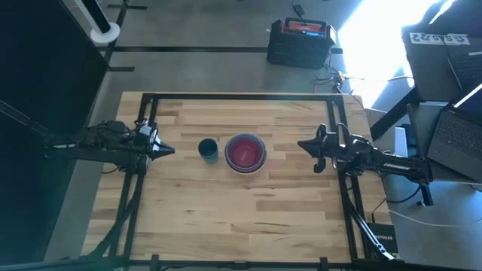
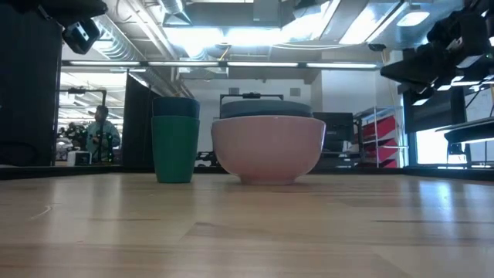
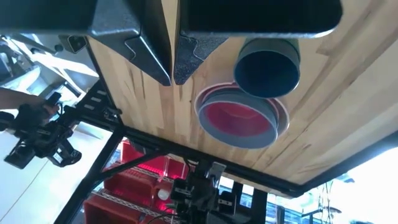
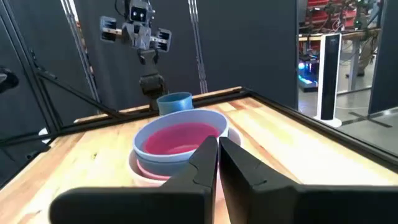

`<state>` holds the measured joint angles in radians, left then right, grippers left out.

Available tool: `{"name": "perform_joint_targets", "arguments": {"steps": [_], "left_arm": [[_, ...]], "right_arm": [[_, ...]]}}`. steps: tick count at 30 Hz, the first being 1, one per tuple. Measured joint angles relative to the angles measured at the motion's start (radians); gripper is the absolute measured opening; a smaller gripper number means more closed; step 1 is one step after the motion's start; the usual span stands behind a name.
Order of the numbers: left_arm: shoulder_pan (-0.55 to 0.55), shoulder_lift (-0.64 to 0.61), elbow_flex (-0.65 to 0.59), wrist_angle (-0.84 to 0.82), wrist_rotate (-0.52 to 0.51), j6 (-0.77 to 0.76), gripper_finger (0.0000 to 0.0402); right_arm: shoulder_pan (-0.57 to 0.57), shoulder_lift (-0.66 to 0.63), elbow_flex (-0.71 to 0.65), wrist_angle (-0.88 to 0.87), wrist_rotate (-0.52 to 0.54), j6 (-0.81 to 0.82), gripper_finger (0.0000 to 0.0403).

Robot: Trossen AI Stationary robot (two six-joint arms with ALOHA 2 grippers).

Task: Nest bowls inside each other
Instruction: Return to Home Position

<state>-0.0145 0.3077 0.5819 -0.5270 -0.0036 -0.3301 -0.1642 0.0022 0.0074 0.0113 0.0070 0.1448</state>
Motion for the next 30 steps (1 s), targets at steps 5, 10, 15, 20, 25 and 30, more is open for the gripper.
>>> {"name": "perform_joint_targets", "arguments": {"steps": [5, 10, 15, 20, 25, 30], "left_arm": [[0.0, 0.0, 0.0, -0.025, 0.0, -0.023, 0.0], [0.0, 0.0, 0.0, -0.02, 0.0, -0.023, 0.0], [0.0, 0.0, 0.0, -0.017, 0.0, -0.018, 0.0], [0.001, 0.0, 0.0, -0.015, 0.0, -0.013, 0.0], [0.001, 0.0, 0.0, -0.015, 0.0, -0.014, 0.0], [0.001, 0.0, 0.0, -0.003, 0.0, -0.012, 0.0]], "right_arm": [[0.001, 0.031, 0.0, -0.001, -0.027, 0.005, 0.0001], [0.001, 0.062, 0.0, 0.003, -0.056, 0.012, 0.0001], [0.0, 0.077, 0.0, 0.002, -0.047, 0.012, 0.0001], [0.0, 0.089, 0.0, 0.001, -0.03, 0.012, 0.0001], [0.001, 0.089, 0.0, 0.001, -0.028, 0.022, 0.0001], [0.001, 0.089, 0.0, 0.001, -0.028, 0.048, 0.0001]]}}
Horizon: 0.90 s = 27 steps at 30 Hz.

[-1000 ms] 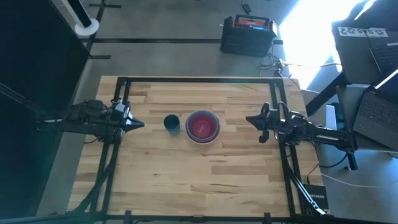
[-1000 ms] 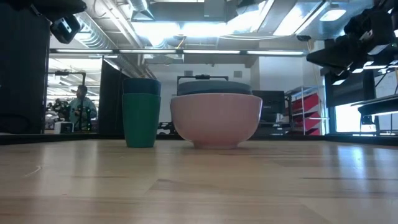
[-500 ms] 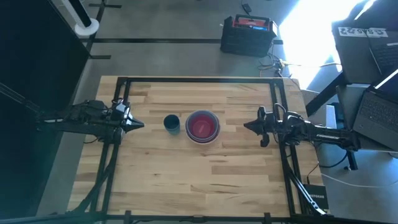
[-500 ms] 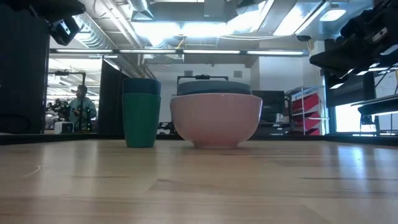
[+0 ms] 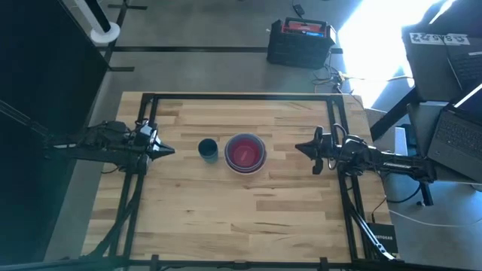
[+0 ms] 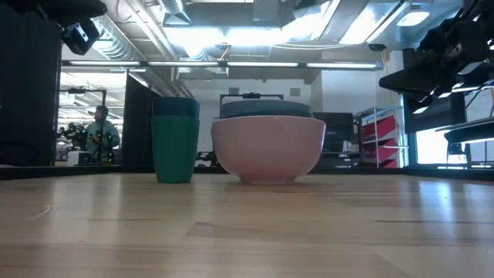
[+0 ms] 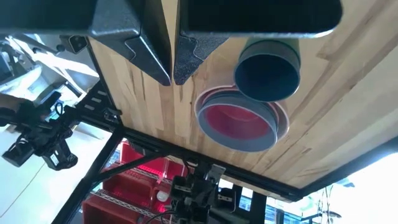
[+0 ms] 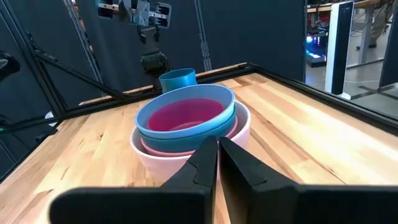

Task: Nest bowls inside each other
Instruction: Return to Home Position

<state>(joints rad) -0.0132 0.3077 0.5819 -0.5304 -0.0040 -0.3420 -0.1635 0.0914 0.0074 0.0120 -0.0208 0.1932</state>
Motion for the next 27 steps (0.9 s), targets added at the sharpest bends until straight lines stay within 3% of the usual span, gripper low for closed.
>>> {"name": "perform_joint_targets", "arguments": {"steps": [8, 19, 27], "left_arm": [[0.0, 0.0, -0.002, 0.005, 0.0, 0.017, 0.0], [0.0, 0.0, -0.07, 0.245, 0.005, 0.043, 0.0], [0.0, 0.0, -0.299, 0.626, 0.06, 0.053, 0.0]], "right_arm": [[0.003, -0.007, 0.0, 0.001, 0.001, 0.0, 0.0001], [0.036, -0.089, 0.0, 0.014, 0.005, 0.0, 0.0001], [0.107, -0.09, 0.0, 0.001, 0.005, 0.0, 0.0001]]}}
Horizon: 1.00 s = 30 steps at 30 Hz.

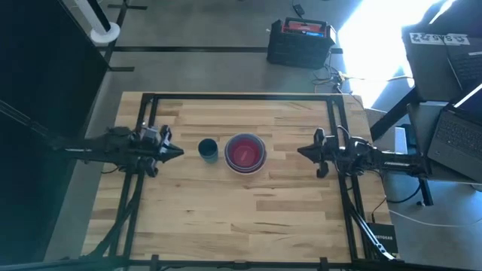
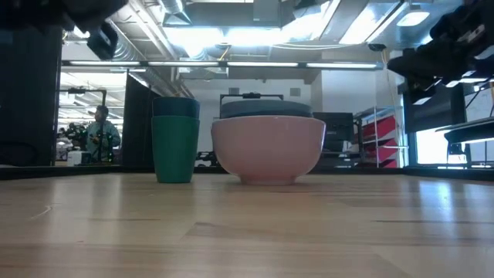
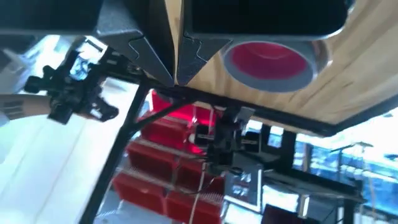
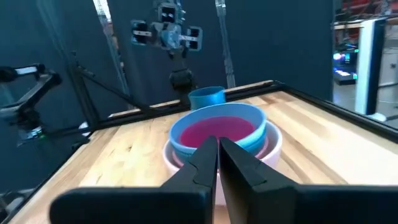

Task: Nest bowls inside each other
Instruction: Return to Home Position

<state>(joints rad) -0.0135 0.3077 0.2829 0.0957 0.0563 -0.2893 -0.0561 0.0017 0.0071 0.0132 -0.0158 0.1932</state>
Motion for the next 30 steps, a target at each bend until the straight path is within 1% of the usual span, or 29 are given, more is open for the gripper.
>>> {"name": "perform_joint_targets", "arguments": {"steps": [6, 8, 10, 22, 27, 30], "left_arm": [[0.001, 0.0, -0.182, 0.292, 0.011, 0.029, 0.0], [0.001, 0.0, -0.231, 0.369, 0.011, 0.035, 0.0], [0.001, -0.001, -0.268, 0.408, 0.011, 0.034, 0.0], [0.001, -0.13, -0.274, 0.095, 0.011, 0.156, 0.0], [0.001, -0.306, -0.274, -0.058, 0.005, 0.186, 0.0], [0.002, -0.303, -0.274, -0.07, -0.002, 0.19, 0.0]], "right_arm": [[0.017, 0.001, 0.0, -0.001, 0.0, 0.0, 0.0001], [0.017, 0.001, 0.0, -0.002, 0.0, 0.0, 0.0001], [0.017, 0.001, 0.0, -0.002, 0.0, 0.0, 0.0001], [0.017, 0.001, 0.0, -0.002, 0.0, 0.0, 0.0001], [0.017, 0.001, 0.0, -0.002, 0.0, 0.0, 0.0001], [0.017, 0.002, 0.0, -0.002, 0.0, 0.0, 0.0001]]}}
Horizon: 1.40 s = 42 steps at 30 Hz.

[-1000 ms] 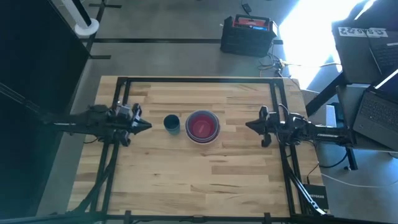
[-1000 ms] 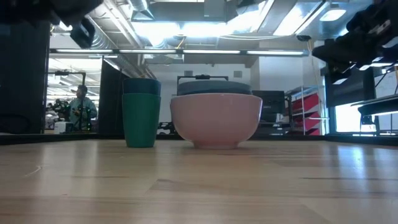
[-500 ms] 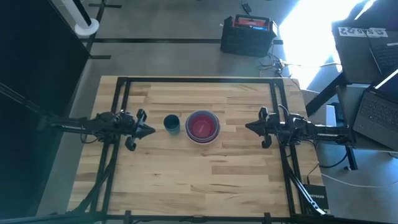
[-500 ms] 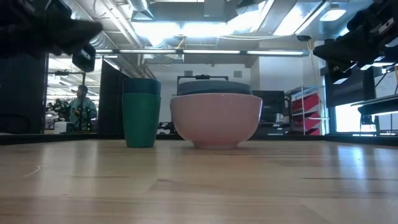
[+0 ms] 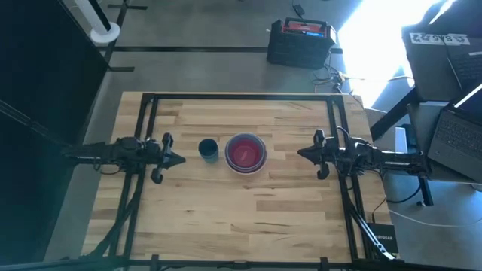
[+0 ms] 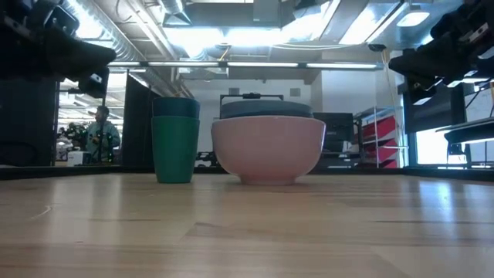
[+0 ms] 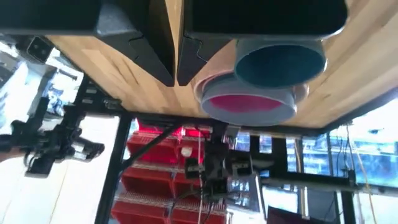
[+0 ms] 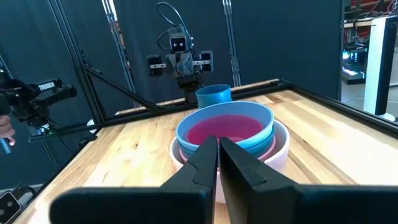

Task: Nest bowls inside each other
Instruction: Return to Home Position

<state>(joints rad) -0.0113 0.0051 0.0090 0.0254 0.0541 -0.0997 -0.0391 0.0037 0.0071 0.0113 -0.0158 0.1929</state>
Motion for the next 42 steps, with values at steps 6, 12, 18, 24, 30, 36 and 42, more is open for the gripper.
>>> {"name": "perform_joint_targets", "arguments": {"steps": [6, 12, 18, 24, 30, 36, 42], "left_arm": [[0.005, -0.001, 0.0, -0.004, -0.004, 0.035, 0.0], [0.006, 0.0, 0.0, -0.005, -0.004, 0.09, 0.0], [0.005, 0.003, 0.0, -0.006, -0.003, 0.073, 0.0], [0.005, 0.005, 0.0, -0.007, -0.003, 0.04, 0.0], [0.005, 0.005, 0.0, -0.008, -0.003, 0.028, 0.0], [0.005, 0.005, 0.0, -0.008, -0.003, 0.028, 0.0], [0.005, 0.005, 0.0, -0.008, -0.003, 0.028, 0.0]], "right_arm": [[0.0, 0.003, 0.0, 0.0, 0.003, 0.0, 0.0001], [0.0, 0.003, 0.0, 0.0, 0.005, 0.0, 0.0001], [0.0, 0.003, 0.0, -0.001, 0.005, 0.0, 0.0001], [0.0, 0.003, 0.0, -0.001, 0.005, 0.0, 0.0001], [0.0, 0.003, 0.0, -0.001, 0.005, 0.0, 0.0001], [0.0, 0.003, 0.0, -0.001, 0.005, 0.0, 0.0001], [0.0, 0.003, 0.0, -0.001, 0.005, 0.0, 0.0001]]}}
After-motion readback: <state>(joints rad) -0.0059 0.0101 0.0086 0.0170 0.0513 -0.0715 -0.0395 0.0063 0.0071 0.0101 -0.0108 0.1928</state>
